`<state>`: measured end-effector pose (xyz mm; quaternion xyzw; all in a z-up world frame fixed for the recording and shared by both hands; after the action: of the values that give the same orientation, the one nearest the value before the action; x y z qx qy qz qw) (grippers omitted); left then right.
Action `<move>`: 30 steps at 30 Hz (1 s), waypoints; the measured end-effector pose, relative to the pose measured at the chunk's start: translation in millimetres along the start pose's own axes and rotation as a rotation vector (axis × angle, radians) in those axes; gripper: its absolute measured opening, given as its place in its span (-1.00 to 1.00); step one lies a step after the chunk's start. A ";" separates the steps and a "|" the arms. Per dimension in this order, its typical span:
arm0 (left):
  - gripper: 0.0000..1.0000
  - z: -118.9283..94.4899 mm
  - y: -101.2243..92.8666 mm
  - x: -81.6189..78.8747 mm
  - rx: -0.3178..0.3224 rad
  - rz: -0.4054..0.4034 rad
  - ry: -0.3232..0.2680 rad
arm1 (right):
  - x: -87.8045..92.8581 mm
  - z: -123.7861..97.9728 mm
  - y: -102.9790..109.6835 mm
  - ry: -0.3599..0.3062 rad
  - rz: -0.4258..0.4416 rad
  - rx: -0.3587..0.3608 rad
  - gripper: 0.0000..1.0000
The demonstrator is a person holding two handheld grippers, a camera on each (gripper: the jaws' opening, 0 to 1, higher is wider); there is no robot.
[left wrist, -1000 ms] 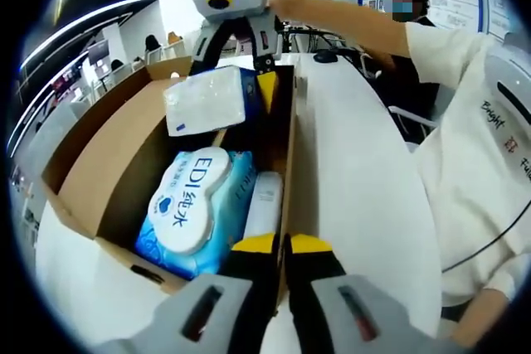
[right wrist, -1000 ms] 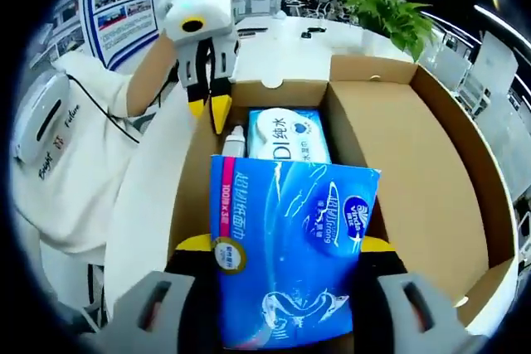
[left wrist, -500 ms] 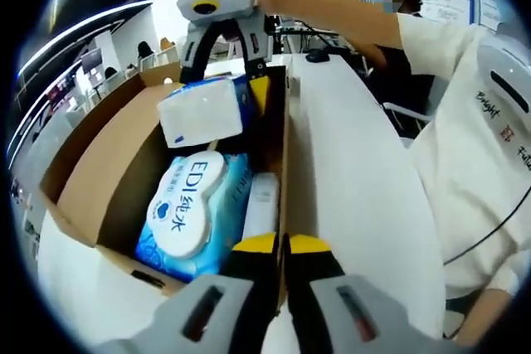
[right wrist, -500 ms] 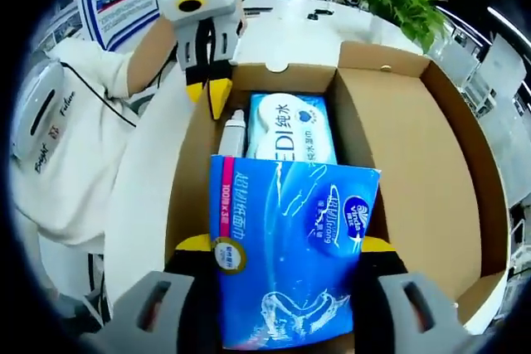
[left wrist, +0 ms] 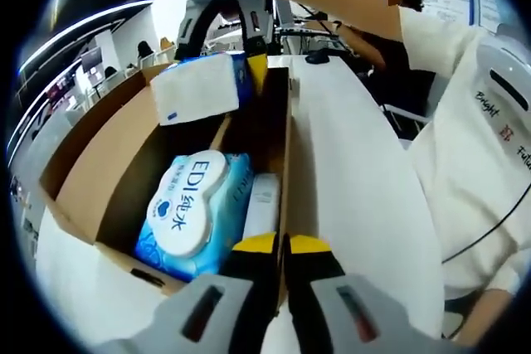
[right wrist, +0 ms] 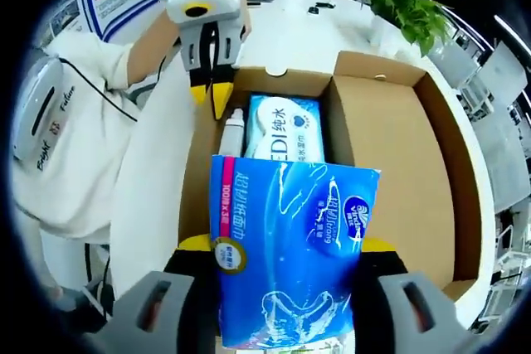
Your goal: Operate the shoe box by opening the lid, removing the specified soft item, and placing it in the target area until the item is outside and the box remains undamaged.
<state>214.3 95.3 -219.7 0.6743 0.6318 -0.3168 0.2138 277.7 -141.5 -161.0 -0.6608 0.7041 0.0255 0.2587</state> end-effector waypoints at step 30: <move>-0.95 0.0 -2.1 1.0 -0.014 0.001 -0.024 | -12.1 -22.3 0.4 0.236 -0.132 0.006 0.24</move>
<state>212.3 96.3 -220.1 0.6693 0.6310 -0.3203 0.2265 269.8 -138.8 -137.0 -0.7033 0.6847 -0.0716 0.1774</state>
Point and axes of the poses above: the point that each gripper's makers call its tool centre point, and the gripper's own axes: z roughly forward along the fingers, y roughly to its left, x roughly out of its underside, the point moved 10 cm from there along -z, roughly backward along the fingers, and after that the axes turned 13 degrees about x, right-handed, at the moved point
